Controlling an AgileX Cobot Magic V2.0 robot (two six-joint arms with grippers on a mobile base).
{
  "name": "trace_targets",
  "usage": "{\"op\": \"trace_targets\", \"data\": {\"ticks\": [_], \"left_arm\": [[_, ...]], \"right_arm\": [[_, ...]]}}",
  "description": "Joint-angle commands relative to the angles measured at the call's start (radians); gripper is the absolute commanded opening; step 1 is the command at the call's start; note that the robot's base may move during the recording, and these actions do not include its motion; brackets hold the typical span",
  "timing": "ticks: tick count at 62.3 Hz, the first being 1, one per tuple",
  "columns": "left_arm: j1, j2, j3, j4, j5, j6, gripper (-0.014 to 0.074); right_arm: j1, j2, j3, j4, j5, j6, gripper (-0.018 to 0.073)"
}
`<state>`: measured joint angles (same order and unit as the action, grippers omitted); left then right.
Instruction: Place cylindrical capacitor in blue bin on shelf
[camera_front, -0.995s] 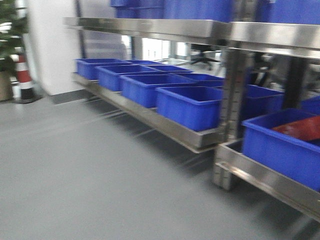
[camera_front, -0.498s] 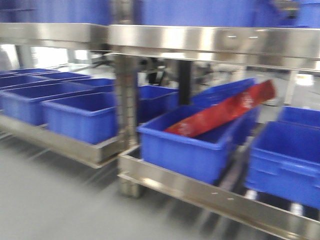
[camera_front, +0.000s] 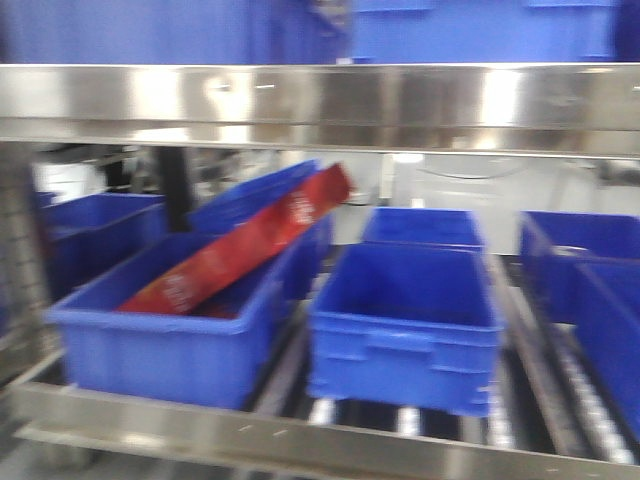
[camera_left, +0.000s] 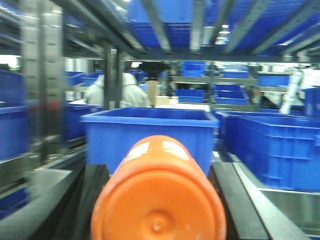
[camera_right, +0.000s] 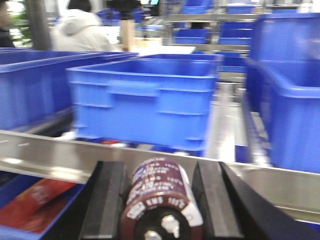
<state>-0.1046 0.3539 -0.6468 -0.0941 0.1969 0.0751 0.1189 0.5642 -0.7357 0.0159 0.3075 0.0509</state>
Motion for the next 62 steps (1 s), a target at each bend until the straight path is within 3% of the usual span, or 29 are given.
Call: {"op": "trace_targets", "data": {"ticks": [1, 62], "left_arm": [[0.002, -0.002, 0.001, 0.002, -0.028, 0.0, -0.0111], [0.002, -0.002, 0.001, 0.002, -0.028, 0.0, -0.0111]], "right_arm": [[-0.001, -0.005, -0.001, -0.01, -0.03, -0.004, -0.0162], [-0.001, -0.005, -0.001, -0.01, -0.03, -0.004, -0.0162]]}}
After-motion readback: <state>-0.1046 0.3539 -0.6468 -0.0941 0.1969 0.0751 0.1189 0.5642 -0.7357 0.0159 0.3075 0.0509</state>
